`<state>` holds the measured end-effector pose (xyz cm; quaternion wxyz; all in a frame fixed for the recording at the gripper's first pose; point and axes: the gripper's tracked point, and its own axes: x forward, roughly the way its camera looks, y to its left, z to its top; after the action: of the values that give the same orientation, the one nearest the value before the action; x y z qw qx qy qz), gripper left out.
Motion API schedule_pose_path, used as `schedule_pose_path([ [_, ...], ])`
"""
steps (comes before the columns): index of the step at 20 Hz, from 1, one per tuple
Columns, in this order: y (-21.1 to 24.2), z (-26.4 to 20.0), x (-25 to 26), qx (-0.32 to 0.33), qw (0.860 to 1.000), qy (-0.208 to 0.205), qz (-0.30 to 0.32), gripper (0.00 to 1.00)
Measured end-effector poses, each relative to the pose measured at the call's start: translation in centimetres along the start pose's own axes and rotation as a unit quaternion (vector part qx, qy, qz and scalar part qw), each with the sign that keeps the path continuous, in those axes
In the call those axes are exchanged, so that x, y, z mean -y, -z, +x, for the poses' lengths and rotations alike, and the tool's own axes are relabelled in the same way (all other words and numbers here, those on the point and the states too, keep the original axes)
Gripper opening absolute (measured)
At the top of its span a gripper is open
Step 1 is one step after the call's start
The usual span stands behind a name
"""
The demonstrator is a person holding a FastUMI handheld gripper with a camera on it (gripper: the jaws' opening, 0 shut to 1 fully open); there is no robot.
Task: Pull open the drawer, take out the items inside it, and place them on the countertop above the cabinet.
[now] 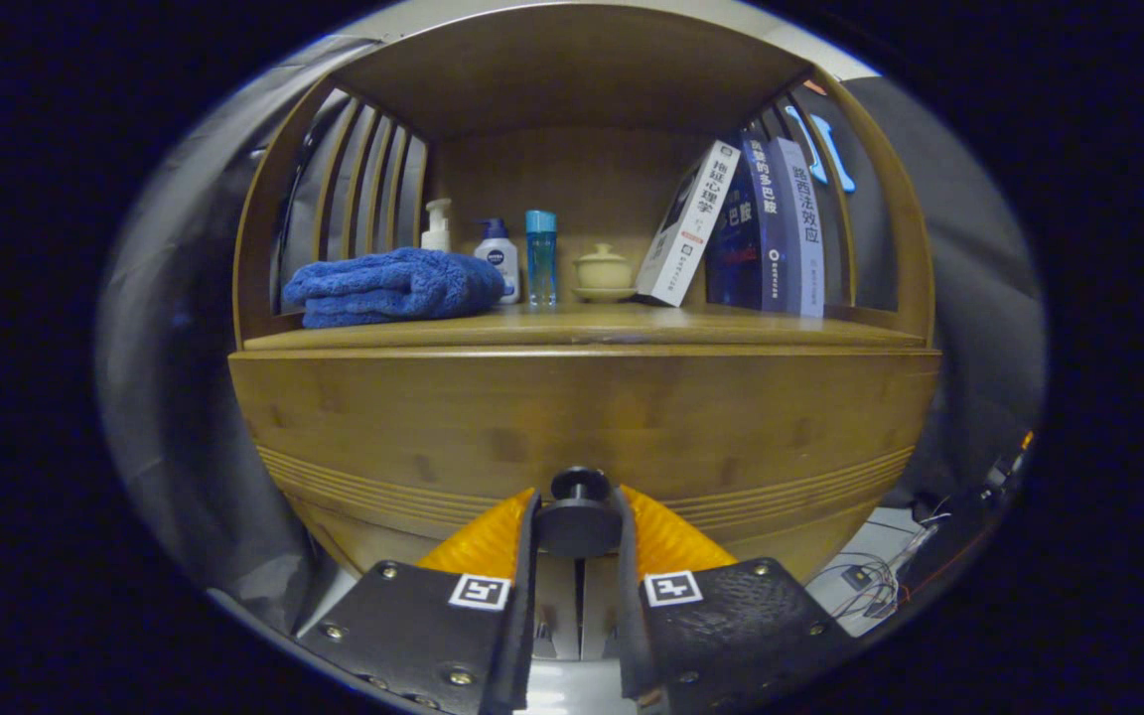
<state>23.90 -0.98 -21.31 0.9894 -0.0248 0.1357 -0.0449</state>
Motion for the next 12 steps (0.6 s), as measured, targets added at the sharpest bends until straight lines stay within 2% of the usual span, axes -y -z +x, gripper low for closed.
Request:
schedule_pose_path([
  [12, 1.0, -6.7, 0.0, 0.03, 0.999, 0.018, 0.015, 0.35],
])
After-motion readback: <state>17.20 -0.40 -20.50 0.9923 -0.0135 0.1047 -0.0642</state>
